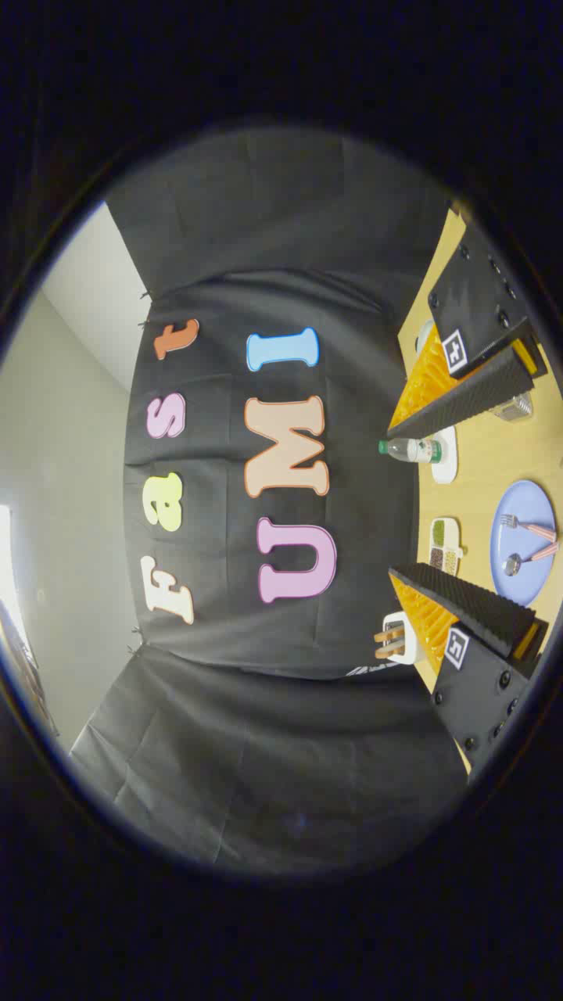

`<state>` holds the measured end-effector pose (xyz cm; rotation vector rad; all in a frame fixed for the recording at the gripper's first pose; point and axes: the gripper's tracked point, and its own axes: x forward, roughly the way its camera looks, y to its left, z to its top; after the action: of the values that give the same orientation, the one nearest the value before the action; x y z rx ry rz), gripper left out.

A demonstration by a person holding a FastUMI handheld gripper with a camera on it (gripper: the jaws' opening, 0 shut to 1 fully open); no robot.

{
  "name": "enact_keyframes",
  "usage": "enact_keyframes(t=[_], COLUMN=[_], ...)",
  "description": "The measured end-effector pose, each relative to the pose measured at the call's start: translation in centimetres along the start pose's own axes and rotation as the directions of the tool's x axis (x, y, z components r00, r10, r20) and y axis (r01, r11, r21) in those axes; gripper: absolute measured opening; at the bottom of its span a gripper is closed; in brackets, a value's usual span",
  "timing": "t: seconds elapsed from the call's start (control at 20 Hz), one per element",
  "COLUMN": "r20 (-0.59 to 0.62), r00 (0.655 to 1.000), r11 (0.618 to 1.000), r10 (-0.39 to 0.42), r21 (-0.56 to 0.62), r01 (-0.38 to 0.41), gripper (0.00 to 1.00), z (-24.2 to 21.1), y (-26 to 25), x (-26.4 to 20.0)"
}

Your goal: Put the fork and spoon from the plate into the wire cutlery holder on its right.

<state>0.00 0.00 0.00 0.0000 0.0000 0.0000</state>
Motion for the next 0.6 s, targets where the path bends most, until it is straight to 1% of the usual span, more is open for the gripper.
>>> enact_keyframes(t=[0.25,0.45,0.6], r20=[0.020,0.023,0.034], r00=[0.999,1.000,0.999], r11=[0.999,1.000,1.000], r10=[-0.032,0.015,0.023], r21=[-0.019,0.004,0.018], r01=[0.033,-0.015,-0.024], gripper=[1.00,1.00,1.00], z=[0.6,0.6,1.0], y=[-0.6,-0.3,-0.5], x=[-0.7,-1.1,-1.3])
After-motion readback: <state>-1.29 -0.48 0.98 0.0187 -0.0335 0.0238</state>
